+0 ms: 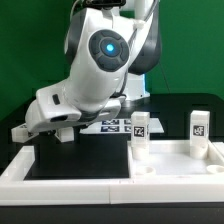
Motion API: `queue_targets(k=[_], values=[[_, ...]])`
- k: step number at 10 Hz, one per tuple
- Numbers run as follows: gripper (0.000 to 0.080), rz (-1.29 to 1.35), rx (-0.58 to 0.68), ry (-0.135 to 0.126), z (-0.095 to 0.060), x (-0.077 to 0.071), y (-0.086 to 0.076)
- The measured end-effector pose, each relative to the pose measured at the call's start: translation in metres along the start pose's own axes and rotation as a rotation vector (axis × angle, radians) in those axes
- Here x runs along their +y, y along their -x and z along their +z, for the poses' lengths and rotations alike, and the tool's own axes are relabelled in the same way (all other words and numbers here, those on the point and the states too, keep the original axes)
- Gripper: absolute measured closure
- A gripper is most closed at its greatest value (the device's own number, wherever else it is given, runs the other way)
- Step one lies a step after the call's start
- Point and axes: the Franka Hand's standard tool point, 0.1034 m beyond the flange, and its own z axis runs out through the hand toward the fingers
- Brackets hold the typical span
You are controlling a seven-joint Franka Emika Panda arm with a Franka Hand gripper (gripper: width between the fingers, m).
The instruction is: Assemble square table
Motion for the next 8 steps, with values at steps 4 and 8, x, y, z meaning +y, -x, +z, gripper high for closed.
queue_targets(k=[4,8], values=[[0.0151,-0.008,-0.002,0.007,-0.0005,-0.0027,-0.0021],[0.0163,-0.037,-0.046,0.039,0.0076,-0.0032,-0.0010]])
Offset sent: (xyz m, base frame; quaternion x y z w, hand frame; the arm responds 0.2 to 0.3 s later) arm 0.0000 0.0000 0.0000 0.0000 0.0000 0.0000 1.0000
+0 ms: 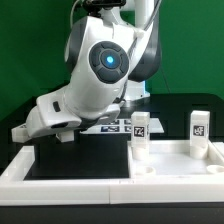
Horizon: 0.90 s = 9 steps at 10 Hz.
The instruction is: Assemble square table
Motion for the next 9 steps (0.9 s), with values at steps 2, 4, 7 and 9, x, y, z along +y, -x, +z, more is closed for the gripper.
queue_targets(k=[2,4,7,9], values=[[0.0514,-0.001,0.000,0.000,0.0001,-0.0003,-0.0002],[0.0511,-0.001,0.000,0.000,0.0001,-0.0004,-0.0002],[0.0511,-0.001,0.000,0.000,0.0001,-0.0005,-0.0003],[0.0510,-0.019,-0.014,-0.015,-0.0064,-0.0019,0.0035]])
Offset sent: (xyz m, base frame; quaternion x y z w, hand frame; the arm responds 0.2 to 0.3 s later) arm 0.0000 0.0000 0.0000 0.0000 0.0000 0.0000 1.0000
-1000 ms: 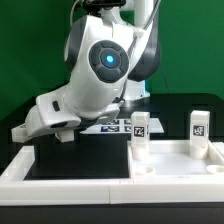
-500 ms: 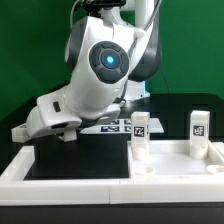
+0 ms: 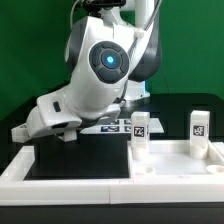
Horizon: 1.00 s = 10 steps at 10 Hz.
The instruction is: Assemble square table
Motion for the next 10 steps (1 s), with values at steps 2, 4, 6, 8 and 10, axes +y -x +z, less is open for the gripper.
queue_targets(k=[2,4,6,8,10], values=[[0.0509,0.017,0.009,-0.049,-0.054,-0.002,0.017],[0.0509,0.041,0.051,-0.070,-0.087,-0.004,0.035],[0.0509,0.043,0.098,-0.057,-0.090,0.001,0.032],[0.0509,0.039,0.275,-0.043,-0.094,0.004,0.029],[0.0509,0.080,0.368,-0.073,-0.118,-0.005,0.025]])
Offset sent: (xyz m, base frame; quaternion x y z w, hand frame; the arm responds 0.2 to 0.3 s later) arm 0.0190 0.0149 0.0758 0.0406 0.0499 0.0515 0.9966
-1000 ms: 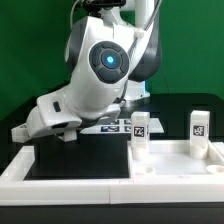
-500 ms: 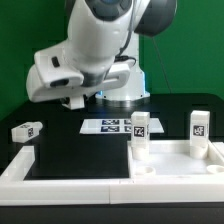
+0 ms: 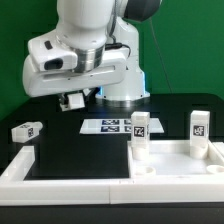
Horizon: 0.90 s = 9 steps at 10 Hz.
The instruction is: Assemble square table
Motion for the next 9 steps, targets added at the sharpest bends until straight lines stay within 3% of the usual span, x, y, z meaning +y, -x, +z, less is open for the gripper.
queue_targets(k=[1,2,3,4,6,9], values=[[0.0509,0.061,0.104,-0.021,-0.038,-0.015,-0.021],[0.0509,0.095,0.146,-0.009,-0.063,-0.025,-0.034],[0.0509,0.136,0.202,-0.017,-0.088,-0.032,-0.049],[0.0509,0.123,0.284,0.009,-0.100,-0.027,-0.057],[0.0509,0.121,0.390,0.036,-0.093,-0.025,-0.054],[0.0509,0.114,0.606,0.088,-0.095,-0.020,-0.060]])
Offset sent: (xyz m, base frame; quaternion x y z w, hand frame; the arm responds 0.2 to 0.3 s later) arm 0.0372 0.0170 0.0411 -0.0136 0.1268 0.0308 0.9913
